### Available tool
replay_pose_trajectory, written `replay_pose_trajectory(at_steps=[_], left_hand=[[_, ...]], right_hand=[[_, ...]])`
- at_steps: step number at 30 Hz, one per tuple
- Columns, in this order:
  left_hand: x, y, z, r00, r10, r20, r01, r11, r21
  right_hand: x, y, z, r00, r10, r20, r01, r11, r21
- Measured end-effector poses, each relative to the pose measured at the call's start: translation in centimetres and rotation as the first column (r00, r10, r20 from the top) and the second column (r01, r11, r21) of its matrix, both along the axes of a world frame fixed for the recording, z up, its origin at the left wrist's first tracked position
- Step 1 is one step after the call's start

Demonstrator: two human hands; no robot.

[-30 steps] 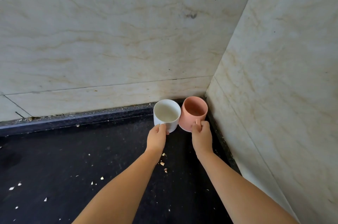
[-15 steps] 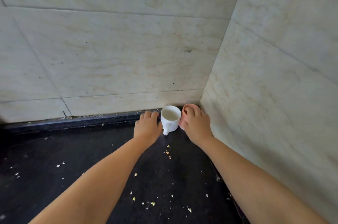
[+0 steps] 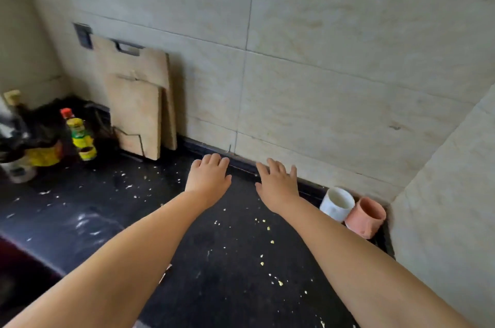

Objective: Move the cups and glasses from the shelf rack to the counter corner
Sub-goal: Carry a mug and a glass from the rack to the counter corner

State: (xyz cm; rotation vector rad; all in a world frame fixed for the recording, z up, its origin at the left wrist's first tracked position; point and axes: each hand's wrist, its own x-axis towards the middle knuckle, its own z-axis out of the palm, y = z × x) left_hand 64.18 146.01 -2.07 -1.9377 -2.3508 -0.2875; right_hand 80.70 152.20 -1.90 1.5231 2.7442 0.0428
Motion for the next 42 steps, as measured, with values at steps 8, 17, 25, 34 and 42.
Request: replay_pose_trajectory(at_steps=[8,17,25,34,42], left_hand=[[-7.5,-19.5,-0.7,0.895,0.445,-0.019,-0.446,0.895,-0.012],[-11.7,-44.6,0.1,0.594,0.804,-0.026,-0.803,0.595,0.036],[-12.7,-68.1,0.2,0.351,0.936,-0.020,-0.936,0.351,0.019],[-13.1,-92.5,3.2,0.059,0.998,0.008,-0.997,0.058,0.041],[-15.9,-104.7,3.0,-0.078,0.996,0.049,-0.995,-0.080,0.062]], right_hand=[[-11.3,-12.0,0.3,0.909,0.415,0.025,-0.414,0.909,-0.045],[-22.8,-32.7,1.4,0.608,0.793,0.035,-0.793,0.609,-0.026],[-29.5,-55.9,1.3,0.358,0.934,-0.002,-0.934,0.358,-0.011],[-33.7,-80.4,2.6,0.109,0.991,-0.076,-0.994,0.109,-0.003],[-39.4,-94.9,3.9,-0.085,0.993,-0.079,-0.996,-0.084,0.015]])
